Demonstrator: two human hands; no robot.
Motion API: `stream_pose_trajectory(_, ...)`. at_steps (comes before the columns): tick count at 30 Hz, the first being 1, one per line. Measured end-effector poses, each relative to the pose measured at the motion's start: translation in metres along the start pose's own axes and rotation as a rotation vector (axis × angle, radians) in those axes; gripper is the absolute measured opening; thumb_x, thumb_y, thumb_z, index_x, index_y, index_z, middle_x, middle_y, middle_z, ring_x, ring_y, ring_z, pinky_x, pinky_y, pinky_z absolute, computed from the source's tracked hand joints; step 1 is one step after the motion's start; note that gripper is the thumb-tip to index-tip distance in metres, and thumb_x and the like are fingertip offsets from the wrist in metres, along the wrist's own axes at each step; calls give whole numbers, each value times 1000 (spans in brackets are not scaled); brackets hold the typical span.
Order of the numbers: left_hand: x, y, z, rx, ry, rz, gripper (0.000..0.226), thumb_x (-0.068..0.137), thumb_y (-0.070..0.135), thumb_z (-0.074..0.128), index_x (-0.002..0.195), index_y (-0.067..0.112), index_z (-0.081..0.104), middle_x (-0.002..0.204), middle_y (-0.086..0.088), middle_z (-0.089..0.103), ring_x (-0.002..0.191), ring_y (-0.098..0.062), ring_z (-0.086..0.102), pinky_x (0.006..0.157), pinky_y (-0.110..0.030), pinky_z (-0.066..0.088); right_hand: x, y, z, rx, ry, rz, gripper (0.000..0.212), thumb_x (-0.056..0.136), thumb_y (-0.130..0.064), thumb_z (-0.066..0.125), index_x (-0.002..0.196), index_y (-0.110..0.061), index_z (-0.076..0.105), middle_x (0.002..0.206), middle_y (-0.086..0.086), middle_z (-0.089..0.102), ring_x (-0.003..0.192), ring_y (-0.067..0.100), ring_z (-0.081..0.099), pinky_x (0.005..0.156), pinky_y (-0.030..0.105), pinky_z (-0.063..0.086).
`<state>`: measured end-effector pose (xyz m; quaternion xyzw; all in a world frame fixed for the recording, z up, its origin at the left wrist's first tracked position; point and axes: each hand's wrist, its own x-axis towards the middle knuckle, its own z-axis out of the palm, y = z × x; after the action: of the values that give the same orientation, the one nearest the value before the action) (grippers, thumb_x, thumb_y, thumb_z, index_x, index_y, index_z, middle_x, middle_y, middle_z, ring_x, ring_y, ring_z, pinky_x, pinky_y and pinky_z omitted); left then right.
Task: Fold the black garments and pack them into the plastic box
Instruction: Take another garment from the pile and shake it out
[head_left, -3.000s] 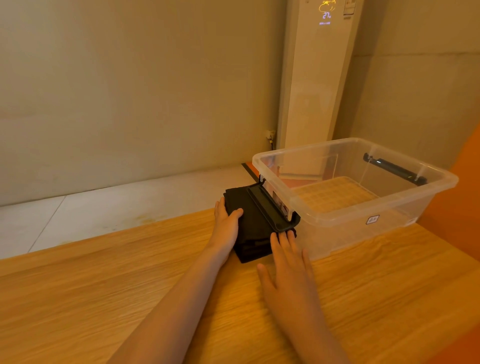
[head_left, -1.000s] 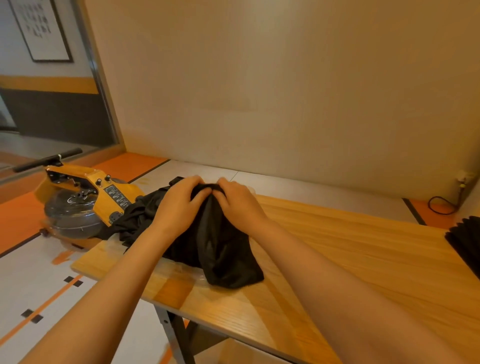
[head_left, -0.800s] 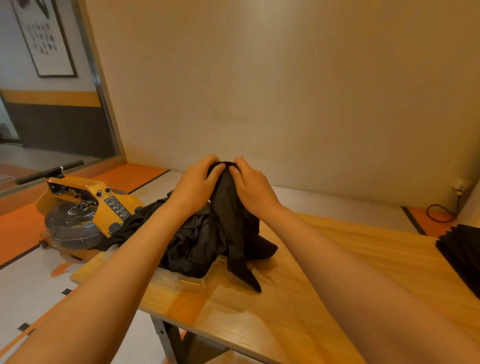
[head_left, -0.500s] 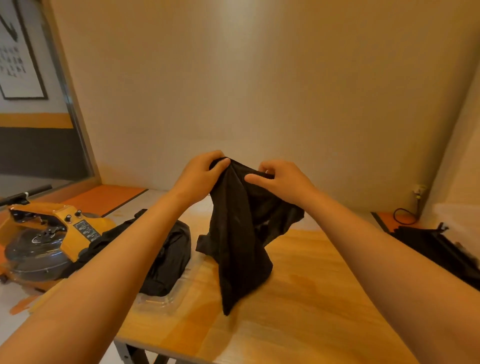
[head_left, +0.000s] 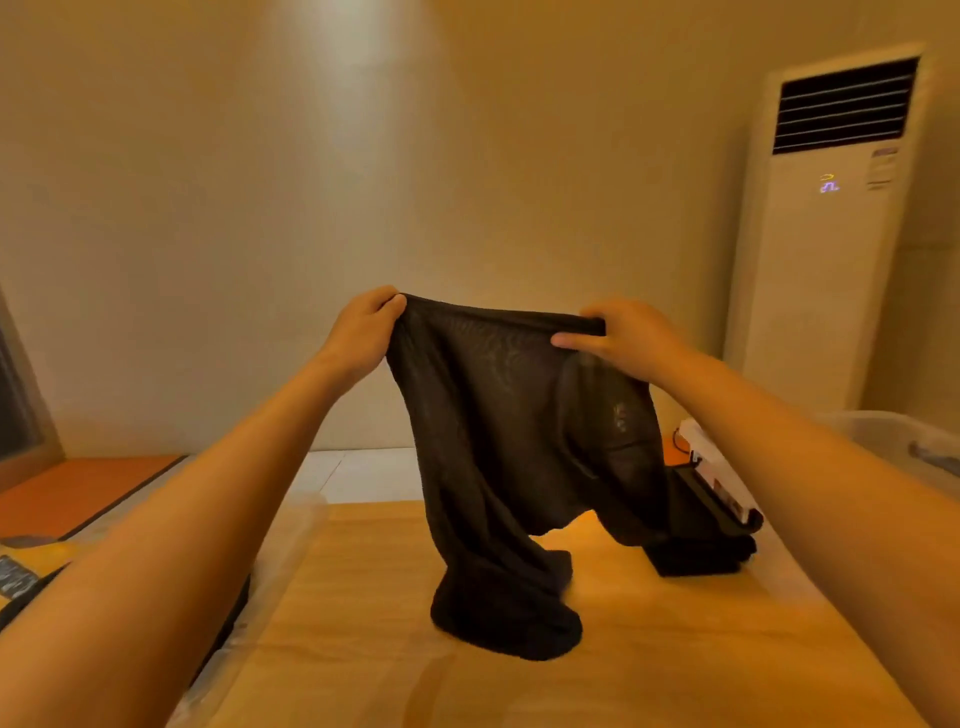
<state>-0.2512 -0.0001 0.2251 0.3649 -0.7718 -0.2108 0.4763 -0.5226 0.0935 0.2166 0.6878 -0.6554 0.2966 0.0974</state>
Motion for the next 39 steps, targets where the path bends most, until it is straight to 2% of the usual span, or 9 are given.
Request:
stream_pose_trajectory(3, 10, 14, 2, -17, 42, 38, 32, 103, 24, 35, 81, 9, 52, 74, 0, 48, 68, -13, 44, 60, -25, 34, 4, -4, -23, 6, 79, -14, 77, 76, -76, 34, 87, -7, 66, 78, 12, 64, 73, 28, 58, 63, 37, 41)
stream_pose_trajectory(9, 9, 30, -16, 171, -14, 218, 32, 94, 37, 55, 80, 9, 61, 75, 1, 59, 68, -8, 54, 61, -20, 39, 8, 5, -55, -90, 171, 3, 51, 89, -61, 45, 71, -14, 55, 72, 8, 59, 69, 27, 55, 57, 35, 35)
stream_pose_trajectory(17, -24, 4, -13, 11, -787, -286, 29, 93, 32, 55, 104, 8, 66, 99, -8, 73, 92, -19, 70, 71, -27, 56, 8, 10, -37, -93, 31, 80, 43, 89, -50, 59, 73, -11, 52, 72, 12, 52, 69, 26, 49, 58, 32, 30)
stream_pose_trajectory(23, -50, -76, 41, -235, -208, -580, 21, 102, 17, 45, 113, 6, 59, 95, -10, 66, 80, -20, 64, 62, -29, 53, 26, -8, 64, 84, 174, 246, 18, 97, -26, 54, 96, -9, 48, 96, 13, 57, 81, 27, 53, 65, 34, 39)
stream_pose_trajectory(26, -82, -124, 53, -295, -26, -792, 14, 100, 3, 42, 106, -2, 54, 101, -17, 58, 78, -25, 59, 61, -34, 52, 20, -24, 139, 258, -60, 268, 36, 97, -26, 54, 127, -8, 45, 129, 17, 50, 113, 31, 50, 84, 35, 42)
stream_pose_trajectory(28, -102, -157, 52, -185, -20, -857, 32, 98, 10, 49, 125, -5, 43, 123, -23, 50, 100, -34, 57, 75, -41, 52, 7, -34, 180, 213, -343, 214, 63, 96, -37, 53, 147, -14, 25, 153, 13, 26, 140, 32, 24, 110, 45, 29)
stream_pose_trajectory(30, -126, -171, 53, 83, -81, -805, 64, 93, 23, 58, 144, 2, 24, 142, -21, 34, 122, -38, 45, 90, -42, 45, -11, -42, 205, 133, -517, 152, 74, 96, -45, 49, 153, -20, 9, 161, 6, 3, 148, 26, -3, 118, 51, 9)
stream_pose_trajectory(34, -182, -168, 57, 134, -242, -405, 85, 82, 36, 72, 148, 16, 22, 150, 0, 25, 138, -18, 28, 110, -31, 30, -64, -55, 219, 120, -619, 1, 67, 97, -47, 46, 152, -25, 17, 161, -1, -2, 147, 19, -11, 119, 45, 4)
stream_pose_trajectory(39, -231, -173, 40, 150, -504, -189, 97, 67, 55, 78, 145, 41, 22, 148, 24, 12, 136, 5, 16, 107, -14, 24, -152, -53, 213, 126, -218, -113, 46, 89, -50, 57, 127, -25, 51, 132, -7, 43, 125, 9, 37, 103, 23, 36)
